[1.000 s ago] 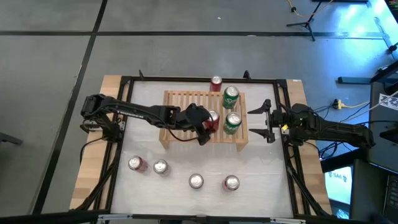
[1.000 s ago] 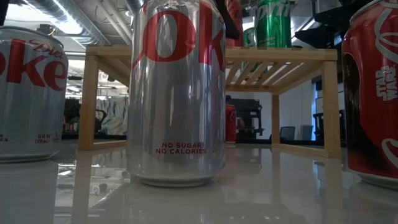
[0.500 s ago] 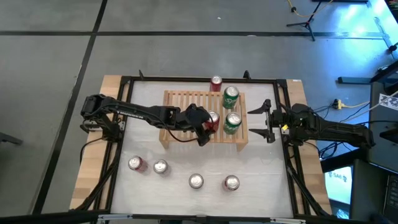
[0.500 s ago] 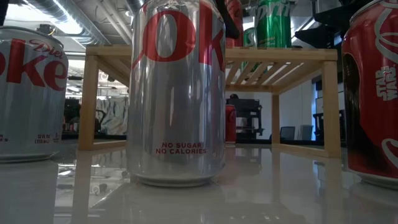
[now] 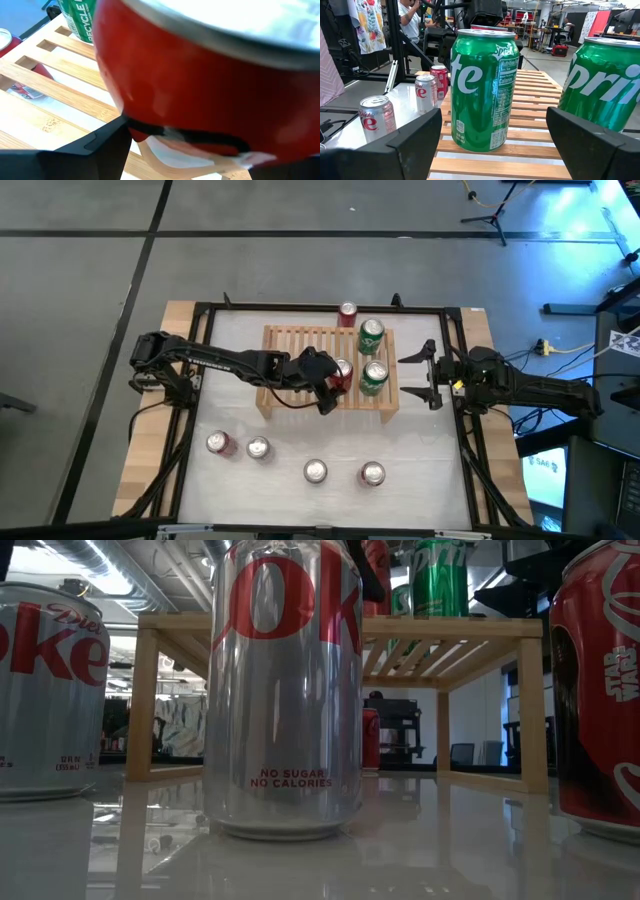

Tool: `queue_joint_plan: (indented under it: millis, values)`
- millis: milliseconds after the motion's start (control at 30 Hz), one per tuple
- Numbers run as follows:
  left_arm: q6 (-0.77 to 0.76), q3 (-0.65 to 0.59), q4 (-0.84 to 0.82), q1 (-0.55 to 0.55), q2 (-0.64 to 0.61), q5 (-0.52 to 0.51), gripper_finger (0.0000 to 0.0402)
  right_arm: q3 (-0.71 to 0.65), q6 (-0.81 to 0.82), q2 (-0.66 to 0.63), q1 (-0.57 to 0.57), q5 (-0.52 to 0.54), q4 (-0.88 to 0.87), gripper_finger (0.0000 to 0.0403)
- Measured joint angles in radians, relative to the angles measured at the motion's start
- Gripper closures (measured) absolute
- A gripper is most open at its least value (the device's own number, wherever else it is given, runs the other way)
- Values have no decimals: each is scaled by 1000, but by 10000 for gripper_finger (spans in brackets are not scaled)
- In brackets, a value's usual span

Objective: Place canned beverage on shelf
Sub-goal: Put the bottom red black soda can on the shelf

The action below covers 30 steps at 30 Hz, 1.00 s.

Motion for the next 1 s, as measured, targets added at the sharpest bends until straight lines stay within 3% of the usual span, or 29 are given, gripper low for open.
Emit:
queue_joint_plan:
  millis: [767,1000]
  values:
    - [18,-1,1,0,0,-11,96,0,0,0,0,0,0,49]
    - [16,-3,-6,0,0,-11,53,0,0,0,0,0,0,49]
